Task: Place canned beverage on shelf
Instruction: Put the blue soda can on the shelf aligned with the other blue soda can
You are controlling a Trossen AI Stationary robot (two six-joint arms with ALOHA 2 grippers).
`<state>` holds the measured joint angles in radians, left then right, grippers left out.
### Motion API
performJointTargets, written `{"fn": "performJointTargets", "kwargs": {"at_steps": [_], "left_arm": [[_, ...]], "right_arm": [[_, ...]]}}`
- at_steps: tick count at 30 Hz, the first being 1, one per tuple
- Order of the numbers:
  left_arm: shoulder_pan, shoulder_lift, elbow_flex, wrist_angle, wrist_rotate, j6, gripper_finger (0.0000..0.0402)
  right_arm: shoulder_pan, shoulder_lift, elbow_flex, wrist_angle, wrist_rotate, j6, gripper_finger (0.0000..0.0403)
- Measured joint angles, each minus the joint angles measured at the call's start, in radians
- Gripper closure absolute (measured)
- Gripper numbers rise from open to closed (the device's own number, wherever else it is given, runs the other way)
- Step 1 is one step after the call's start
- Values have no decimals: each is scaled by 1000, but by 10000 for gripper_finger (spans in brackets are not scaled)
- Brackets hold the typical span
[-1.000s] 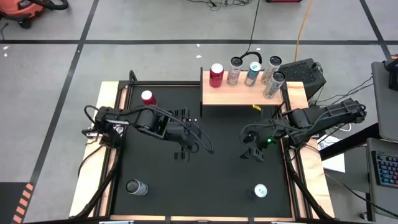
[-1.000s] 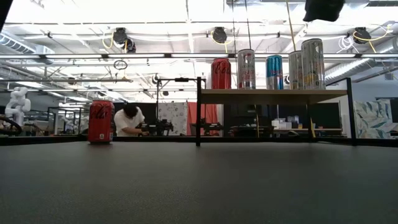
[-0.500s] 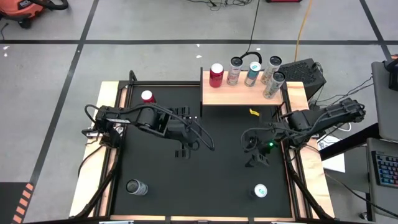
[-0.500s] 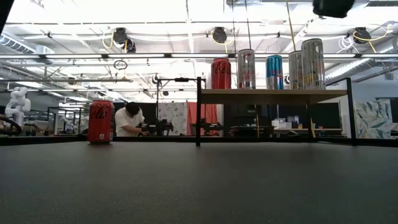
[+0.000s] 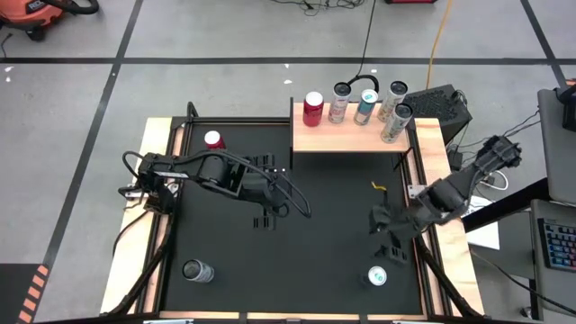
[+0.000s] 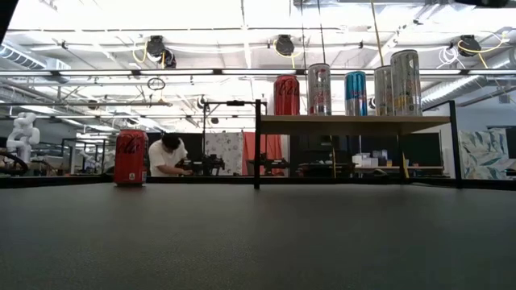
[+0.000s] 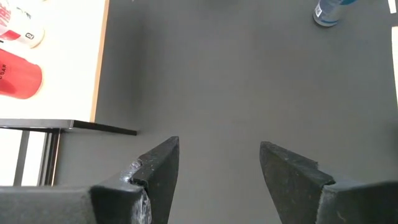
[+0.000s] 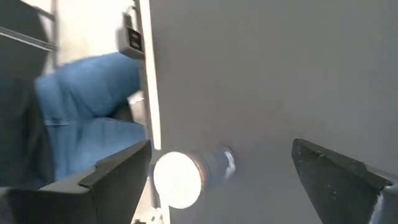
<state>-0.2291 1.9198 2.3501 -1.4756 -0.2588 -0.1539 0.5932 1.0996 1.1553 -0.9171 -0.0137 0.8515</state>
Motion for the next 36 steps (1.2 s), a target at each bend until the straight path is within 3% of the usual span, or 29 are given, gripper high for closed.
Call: {"fn": "performJointTargets", "kwargs": {"at_steps": [7, 16, 36], "left_arm": [[0, 0, 0, 0, 0, -10, 176], [0, 0, 0, 0, 1, -35, 176], [0, 0, 0, 0, 1, -23, 176]], "right_arm": [[157, 4, 0, -75, 144, 124, 32], [292, 138, 0, -72, 140, 158, 32], [333, 318, 1, 45, 142, 182, 32]]}}
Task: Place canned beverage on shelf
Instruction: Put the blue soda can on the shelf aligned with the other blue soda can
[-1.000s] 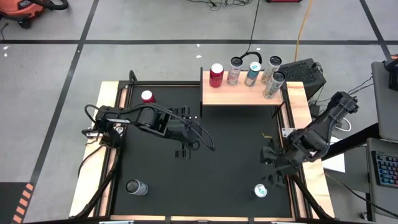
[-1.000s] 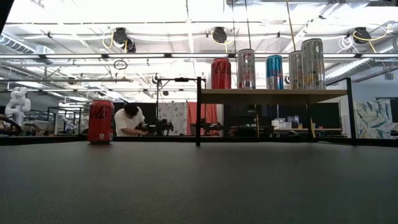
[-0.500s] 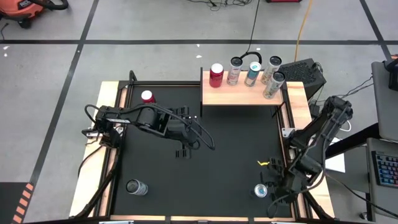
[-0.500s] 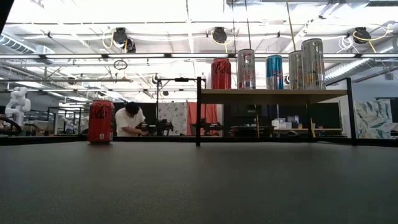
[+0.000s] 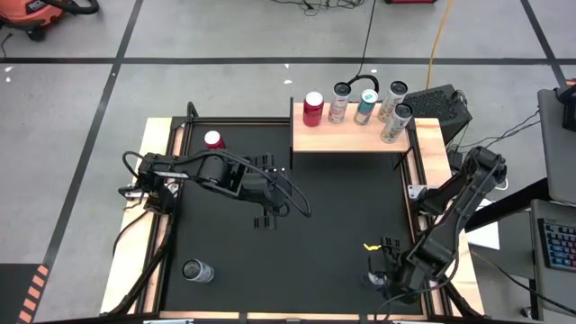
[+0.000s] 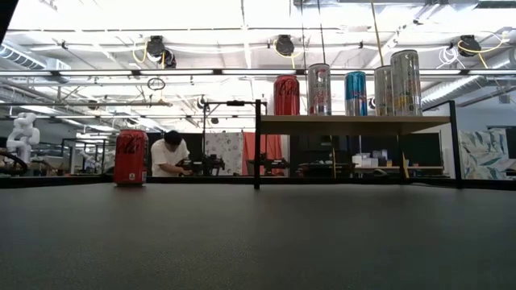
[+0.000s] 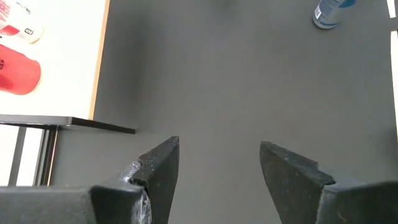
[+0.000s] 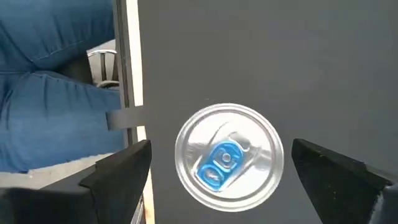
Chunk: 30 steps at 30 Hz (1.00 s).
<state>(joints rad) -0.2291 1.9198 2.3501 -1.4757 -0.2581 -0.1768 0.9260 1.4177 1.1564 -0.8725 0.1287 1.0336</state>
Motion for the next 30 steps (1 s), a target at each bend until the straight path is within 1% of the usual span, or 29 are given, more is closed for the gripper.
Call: {"fn": "performJointTargets", "kwargs": {"at_steps": [11, 17, 24, 28, 30], "left_arm": [[0, 0, 0, 0, 0, 29, 176], [0, 0, 0, 0, 0, 29, 176], [0, 0, 0, 0, 0, 28, 176], [0, 0, 0, 0, 0, 28, 176], [0, 0, 0, 0, 0, 27, 176]], "right_arm": [[11, 52, 0, 0, 1, 24, 32], [12, 69, 0, -1, 27, 24, 32], [12, 70, 0, -53, 28, 54, 32], [12, 70, 0, -55, 26, 47, 32], [10, 70, 0, -53, 5, 25, 32]]}}
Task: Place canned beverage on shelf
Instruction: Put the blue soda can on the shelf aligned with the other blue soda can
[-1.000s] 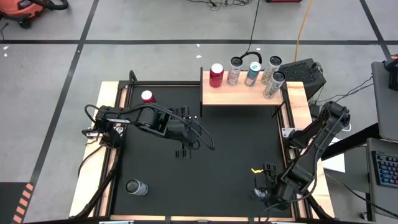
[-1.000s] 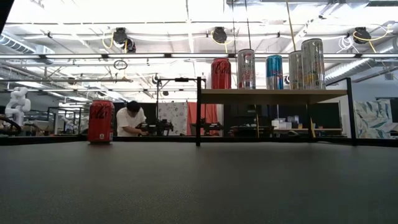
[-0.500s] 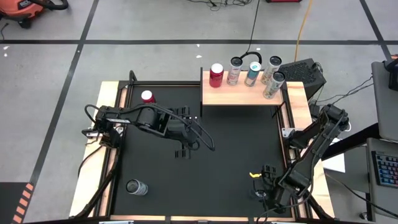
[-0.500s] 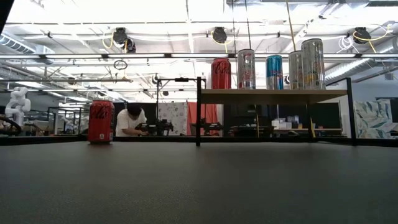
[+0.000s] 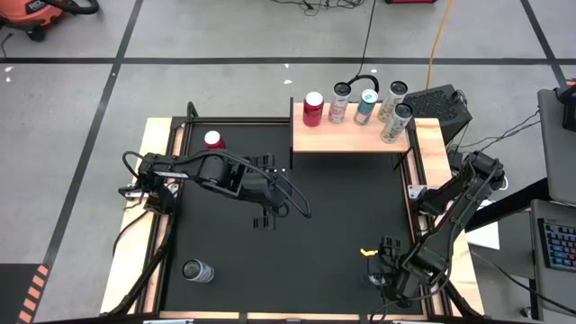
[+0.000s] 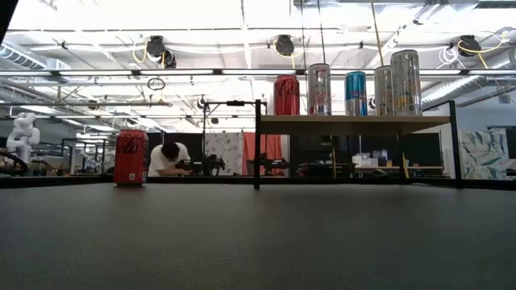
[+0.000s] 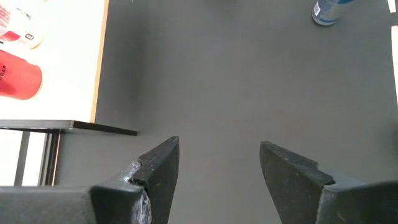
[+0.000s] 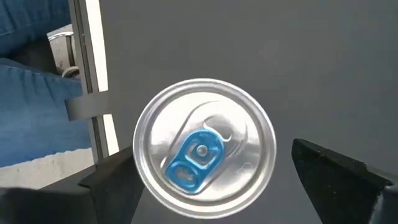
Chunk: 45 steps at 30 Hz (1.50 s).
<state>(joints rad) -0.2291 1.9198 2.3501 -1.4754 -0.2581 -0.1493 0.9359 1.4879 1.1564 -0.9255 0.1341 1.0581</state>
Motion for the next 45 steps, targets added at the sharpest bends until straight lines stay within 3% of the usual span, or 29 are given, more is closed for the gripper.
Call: {"fn": "performJointTargets", "kwargs": {"at_steps": [6, 24, 39, 45], "left_arm": [[0, 0, 0, 0, 0, 0, 176], [0, 0, 0, 0, 0, 0, 176], [0, 0, 0, 0, 0, -1, 176], [0, 0, 0, 1, 0, 0, 176]], "right_arm": [[-3, 0, 0, 1, 8, 8, 47], [-6, 3, 0, 35, 61, 30, 204], [-12, 3, -1, 34, 97, 52, 205], [-39, -9, 79, -83, 92, 21, 205]]}}
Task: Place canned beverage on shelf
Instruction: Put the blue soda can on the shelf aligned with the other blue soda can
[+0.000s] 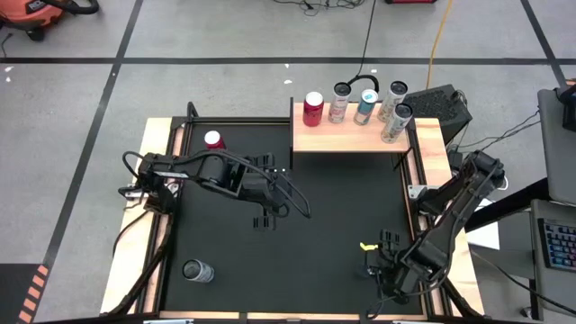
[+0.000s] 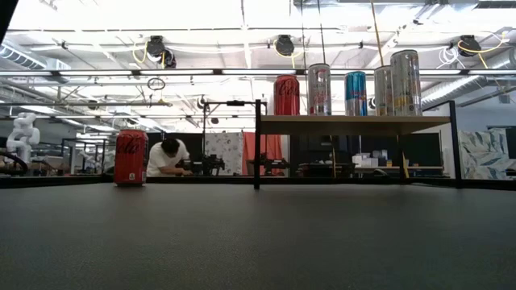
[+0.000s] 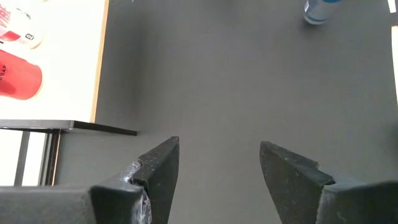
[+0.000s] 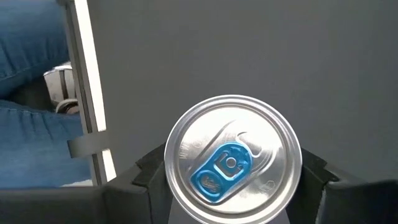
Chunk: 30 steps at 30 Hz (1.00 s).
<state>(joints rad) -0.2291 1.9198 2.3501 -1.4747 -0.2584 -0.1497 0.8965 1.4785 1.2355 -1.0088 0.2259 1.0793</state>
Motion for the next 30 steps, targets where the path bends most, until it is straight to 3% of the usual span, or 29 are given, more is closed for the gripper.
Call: {"fn": "performJointTargets", "kwargs": {"at_steps": [17, 24, 30], "left_arm": [[0, 0, 0, -1, 0, 2, 176], [0, 0, 0, -5, 0, 6, 176], [0, 0, 0, -22, 0, 6, 176]], "right_arm": [[-217, -1, 388, -533, 203, -216, 205], [-334, -35, 510, -561, 242, -346, 205], [-450, -124, 519, -563, 247, -429, 205]]}}
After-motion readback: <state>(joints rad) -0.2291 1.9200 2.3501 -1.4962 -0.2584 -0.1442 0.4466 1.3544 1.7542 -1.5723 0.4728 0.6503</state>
